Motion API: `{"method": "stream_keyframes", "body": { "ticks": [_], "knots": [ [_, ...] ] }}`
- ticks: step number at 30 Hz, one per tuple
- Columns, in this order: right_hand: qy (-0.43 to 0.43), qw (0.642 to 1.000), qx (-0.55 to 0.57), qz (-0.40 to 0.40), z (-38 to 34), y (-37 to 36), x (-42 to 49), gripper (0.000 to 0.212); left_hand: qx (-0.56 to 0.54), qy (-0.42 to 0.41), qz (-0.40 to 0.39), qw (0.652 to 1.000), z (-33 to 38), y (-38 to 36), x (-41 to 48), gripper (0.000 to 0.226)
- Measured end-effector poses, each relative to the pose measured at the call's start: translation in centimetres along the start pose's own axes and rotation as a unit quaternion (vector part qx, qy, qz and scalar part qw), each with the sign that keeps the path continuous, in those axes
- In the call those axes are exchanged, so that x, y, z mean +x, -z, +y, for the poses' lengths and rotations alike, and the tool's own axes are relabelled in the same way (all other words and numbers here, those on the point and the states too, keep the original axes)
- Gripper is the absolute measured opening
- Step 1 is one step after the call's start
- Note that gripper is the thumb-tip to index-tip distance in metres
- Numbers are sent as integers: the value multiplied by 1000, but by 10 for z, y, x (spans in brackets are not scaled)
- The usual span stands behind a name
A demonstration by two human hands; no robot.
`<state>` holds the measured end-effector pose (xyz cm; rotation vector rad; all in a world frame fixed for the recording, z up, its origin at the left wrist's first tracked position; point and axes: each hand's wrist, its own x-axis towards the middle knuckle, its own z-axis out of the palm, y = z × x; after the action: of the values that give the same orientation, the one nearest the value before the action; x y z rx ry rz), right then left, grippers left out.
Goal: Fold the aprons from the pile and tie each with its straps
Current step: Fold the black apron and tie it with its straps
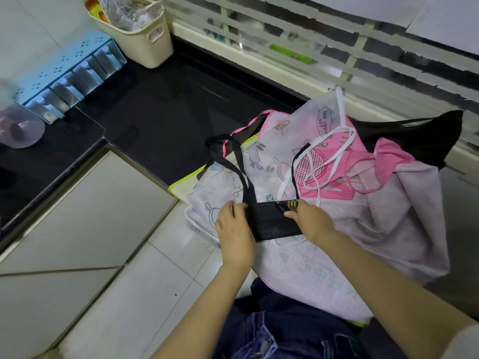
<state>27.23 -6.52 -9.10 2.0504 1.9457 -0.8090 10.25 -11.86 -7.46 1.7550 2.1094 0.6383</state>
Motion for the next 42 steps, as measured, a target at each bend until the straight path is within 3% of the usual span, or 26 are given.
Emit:
{"method": "stream_keyframes", "body": {
  "ticks": [3,5,7,9,11,13,15,16,19,21,24,27,30,35,38,40,42],
  "knots": [
    [1,1000,0,-2,1,2,1,50,134,-146,-114,973,0,-12,-6,48],
    [0,1000,19,-12,2,5,3,48,187,-150,-164,957,-10,-18,-5,44],
    [-8,999,46,-18,2,9,2,46,196,-123,-233,945,-16,-20,-5,53],
    [-24,997,57,37,-3,13,0,38,205,-137,-246,937,-21,-22,-3,59],
    [-4,989,41,140,-9,18,-8,26,206,-132,-260,934,-18,-20,1,62],
    [104,977,24,185,-19,16,-18,44,209,-128,-247,937,-16,-18,2,64],
    [248,955,-44,156,-27,4,-32,43,212,-139,-278,927,-18,-19,0,67],
    [278,950,-92,108,-26,-9,-35,44,214,-139,-272,928,-19,-19,0,67],
    [240,950,-196,-23,-3,-31,-32,75,203,-110,-276,933,-21,-22,0,54],
    [228,944,-230,-60,11,-27,-28,85,193,-118,-274,935,-22,-21,-2,52],
    [203,951,-225,-56,17,-20,-24,95,172,-101,-278,940,-25,-25,-4,57],
    [241,948,-202,-50,17,-17,-24,116,182,-113,-267,940,-27,-27,-3,70],
    [244,952,-174,-56,15,-13,-25,125,168,-126,-290,934,-29,-27,-1,85],
    [209,961,-170,-68,4,-3,-25,85,222,-177,-248,926,-20,-15,0,83],
    [207,964,-165,-27,-1,-2,-26,75,212,-203,-248,923,-18,-14,-8,66],
    [203,961,-187,2,-5,-5,-27,66,203,-186,-281,919,-19,-15,-12,69],
    [198,957,-212,16,-8,-8,-28,62,180,-181,-264,930,-17,-14,-12,70]
  ]
}}
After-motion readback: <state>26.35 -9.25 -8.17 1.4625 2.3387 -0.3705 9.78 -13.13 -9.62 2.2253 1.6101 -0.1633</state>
